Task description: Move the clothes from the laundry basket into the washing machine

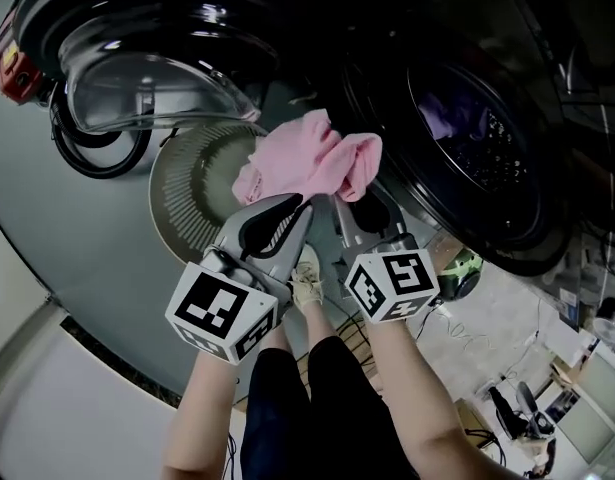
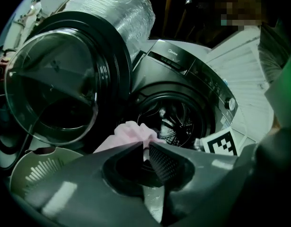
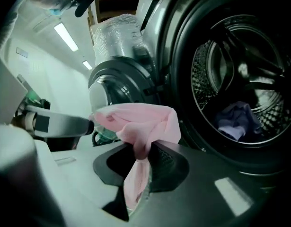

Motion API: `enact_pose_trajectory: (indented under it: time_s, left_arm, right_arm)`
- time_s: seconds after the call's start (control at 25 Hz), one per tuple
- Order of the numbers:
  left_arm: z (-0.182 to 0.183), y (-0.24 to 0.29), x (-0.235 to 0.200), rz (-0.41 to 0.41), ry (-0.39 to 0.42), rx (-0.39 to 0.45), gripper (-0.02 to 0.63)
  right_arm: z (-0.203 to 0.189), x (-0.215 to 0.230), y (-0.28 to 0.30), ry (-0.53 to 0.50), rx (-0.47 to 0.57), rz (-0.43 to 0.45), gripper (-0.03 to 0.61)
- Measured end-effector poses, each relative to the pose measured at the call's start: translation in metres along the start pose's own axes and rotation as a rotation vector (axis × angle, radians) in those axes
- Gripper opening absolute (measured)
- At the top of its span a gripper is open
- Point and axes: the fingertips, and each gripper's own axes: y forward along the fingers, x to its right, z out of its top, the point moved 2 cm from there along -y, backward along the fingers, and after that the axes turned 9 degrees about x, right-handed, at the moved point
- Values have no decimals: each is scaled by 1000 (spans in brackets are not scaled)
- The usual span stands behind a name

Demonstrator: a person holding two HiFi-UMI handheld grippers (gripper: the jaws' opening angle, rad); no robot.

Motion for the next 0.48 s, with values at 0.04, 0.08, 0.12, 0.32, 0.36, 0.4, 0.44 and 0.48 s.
enact_pose_trajectory:
  time_s: [0.04, 0.08, 0.12, 0.32, 0.36, 0.4, 0.44, 0.48]
  left_arm:
    - [-4, 2, 0, 1, -1, -4, 35]
    - [-7, 3, 0, 0, -5, -9, 35]
    - [-9, 4, 0, -1, -10, -15, 35]
    - [-17, 10, 5, -19, -15, -30, 35]
    - [-19, 11, 5, -23, -16, -34, 35]
    - [-21, 12, 5, -26, -16, -39, 35]
    - [-23, 12, 5, -26, -17, -44, 35]
    - [-26, 13, 4, -26, -19, -49, 35]
  right_arm:
    - [7, 13, -3, 13, 28, -37, 97]
    - [15, 27, -5, 25, 57, -79, 96]
    - [23, 42, -7, 28, 81, -121, 97]
    - [50, 118, -2, -36, 139, -294, 97]
    - [53, 132, 1, -48, 145, -326, 97]
    - [56, 146, 4, -60, 149, -357, 97]
    - [60, 160, 7, -71, 151, -385, 97]
    - [63, 172, 11, -81, 153, -412, 97]
